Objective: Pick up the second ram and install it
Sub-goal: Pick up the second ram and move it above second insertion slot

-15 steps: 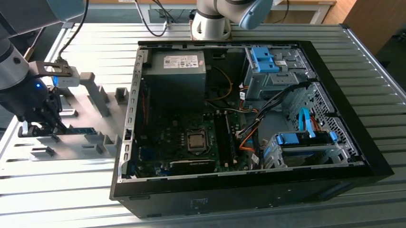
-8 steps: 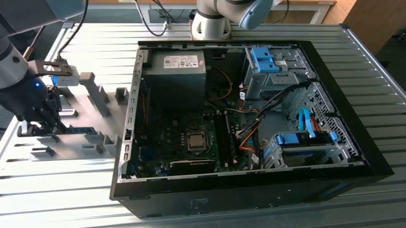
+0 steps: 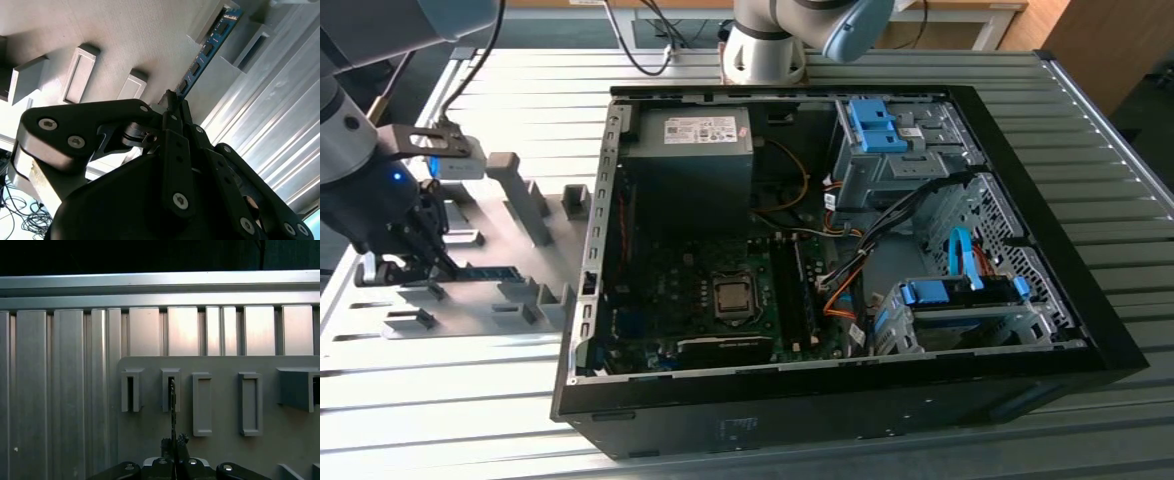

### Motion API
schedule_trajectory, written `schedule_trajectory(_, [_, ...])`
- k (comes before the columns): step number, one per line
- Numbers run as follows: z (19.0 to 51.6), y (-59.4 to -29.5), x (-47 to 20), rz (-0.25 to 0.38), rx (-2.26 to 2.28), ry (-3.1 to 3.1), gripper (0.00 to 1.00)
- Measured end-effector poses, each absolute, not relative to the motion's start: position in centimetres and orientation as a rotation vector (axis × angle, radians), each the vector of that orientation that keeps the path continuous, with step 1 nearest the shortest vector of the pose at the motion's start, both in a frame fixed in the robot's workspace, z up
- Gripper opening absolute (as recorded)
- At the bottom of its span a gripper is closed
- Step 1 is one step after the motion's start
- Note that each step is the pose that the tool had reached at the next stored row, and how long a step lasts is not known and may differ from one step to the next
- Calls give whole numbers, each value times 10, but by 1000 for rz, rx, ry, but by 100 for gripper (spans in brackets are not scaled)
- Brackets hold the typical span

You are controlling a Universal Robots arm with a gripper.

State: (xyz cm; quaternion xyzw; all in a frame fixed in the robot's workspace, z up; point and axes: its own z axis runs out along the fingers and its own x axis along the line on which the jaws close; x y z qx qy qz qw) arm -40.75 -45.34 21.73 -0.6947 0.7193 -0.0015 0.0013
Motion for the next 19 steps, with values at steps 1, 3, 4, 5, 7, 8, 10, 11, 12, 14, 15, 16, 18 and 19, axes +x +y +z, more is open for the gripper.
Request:
schedule_trajectory(1, [218,-453,-408,-5,-2181,2258,14])
schedule_trajectory(3, [218,-453,-408,-5,-2181,2258,14])
schedule_trajectory(4, [219,-453,-408,-5,-2181,2258,14])
schedule_trajectory(5, [219,-453,-408,-5,-2181,2258,14])
schedule_trajectory(7, [219,-453,-408,-5,-2181,2258,14])
schedule_trajectory(8, [220,-453,-408,-5,-2181,2258,14])
schedule_trajectory(10, [220,-453,-408,-5,-2181,2258,14])
schedule_trajectory(11, [221,-453,-408,-5,-2181,2258,14])
schedule_trajectory(12, [221,-453,-408,-5,-2181,2258,14])
schedule_trajectory(14, [222,-453,-408,-5,-2181,2258,14])
schedule_trajectory(15, [222,-453,-408,-5,-2181,2258,14])
schedule_trajectory(16, [222,-453,-408,-5,-2181,2258,14])
schedule_trajectory(18, [223,-453,-408,-5,-2181,2258,14])
schedule_trajectory(19, [224,-453,-408,-5,-2181,2258,14])
